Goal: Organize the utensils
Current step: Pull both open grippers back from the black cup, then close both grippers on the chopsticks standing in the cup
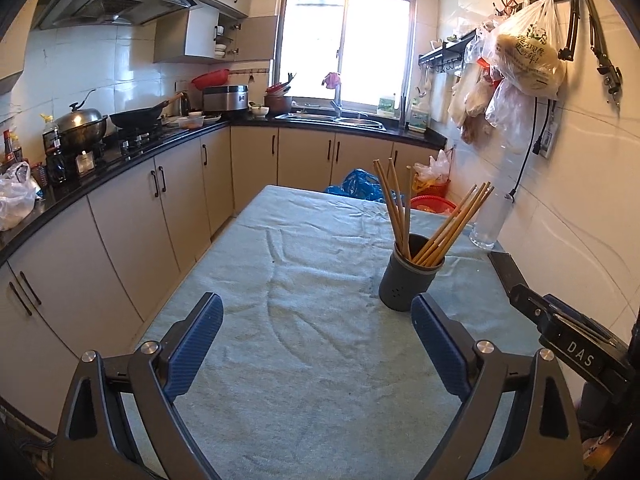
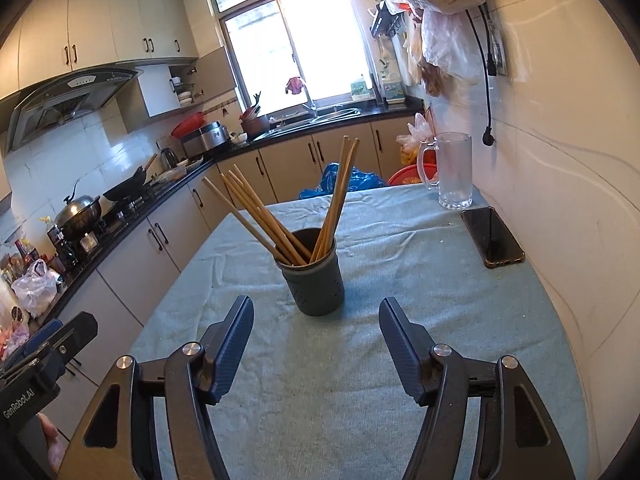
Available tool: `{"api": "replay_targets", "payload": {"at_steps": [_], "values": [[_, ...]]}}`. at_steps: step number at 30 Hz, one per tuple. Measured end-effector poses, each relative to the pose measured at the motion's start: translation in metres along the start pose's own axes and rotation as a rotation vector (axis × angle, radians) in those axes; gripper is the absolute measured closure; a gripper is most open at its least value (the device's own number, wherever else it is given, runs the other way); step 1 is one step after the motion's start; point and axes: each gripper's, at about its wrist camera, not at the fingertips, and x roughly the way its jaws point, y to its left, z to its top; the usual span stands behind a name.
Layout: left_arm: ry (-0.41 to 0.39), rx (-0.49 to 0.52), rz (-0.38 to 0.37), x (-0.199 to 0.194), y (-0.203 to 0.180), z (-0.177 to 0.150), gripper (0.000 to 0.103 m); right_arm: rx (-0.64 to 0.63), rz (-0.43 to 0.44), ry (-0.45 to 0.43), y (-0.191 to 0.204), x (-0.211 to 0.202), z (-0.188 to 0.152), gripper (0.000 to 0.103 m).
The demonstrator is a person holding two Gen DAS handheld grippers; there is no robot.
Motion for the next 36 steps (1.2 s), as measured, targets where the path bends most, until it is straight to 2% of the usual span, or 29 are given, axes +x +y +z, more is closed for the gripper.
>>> {"api": "replay_targets", "payload": {"at_steps": [4, 8, 11, 14, 20, 22, 25, 26, 28, 29, 36], "values": [[0.013, -0.007, -0.075, 0.020, 0.002, 0.012, 0.009, -0.005, -0.018, 0.024, -0.010, 0.016, 0.009, 0.031], [0.047, -0.008, -0.133, 0.059, 0.002, 0.036, 0.009, -0.015, -0.030, 0.027, -0.024, 0.039, 0.027, 0.031], [0.056, -0.017, -0.185, 0.089, -0.001, 0.056, 0.009, 0.004, 0.003, 0.041, -0.034, 0.058, 0.040, 0.032], [0.072, -0.017, -0.235, 0.117, -0.011, 0.072, 0.014, 0.010, 0.046, 0.046, -0.037, 0.081, 0.054, 0.039], [0.031, 0.100, -0.270, 0.146, -0.048, 0.083, 0.016, -0.040, 0.061, 0.034, -0.024, 0.117, 0.072, 0.040], [0.028, 0.120, -0.279, 0.154, -0.058, 0.085, 0.024, -0.049, 0.065, 0.032, -0.023, 0.128, 0.077, 0.049], [0.045, 0.137, -0.288, 0.165, -0.068, 0.088, 0.044, -0.045, 0.053, 0.031, -0.024, 0.143, 0.083, 0.057], [0.054, 0.140, -0.290, 0.169, -0.070, 0.088, 0.053, -0.042, 0.052, 0.034, -0.024, 0.147, 0.084, 0.060], [0.078, 0.141, -0.297, 0.177, -0.073, 0.088, 0.087, -0.036, 0.039, 0.039, -0.026, 0.154, 0.086, 0.079], [0.094, 0.136, -0.300, 0.181, -0.073, 0.088, 0.096, -0.032, 0.044, 0.042, -0.028, 0.157, 0.087, 0.084], [0.107, 0.075, -0.338, 0.181, -0.066, 0.086, 0.097, -0.015, 0.065, 0.033, -0.032, 0.155, 0.087, 0.087]]}}
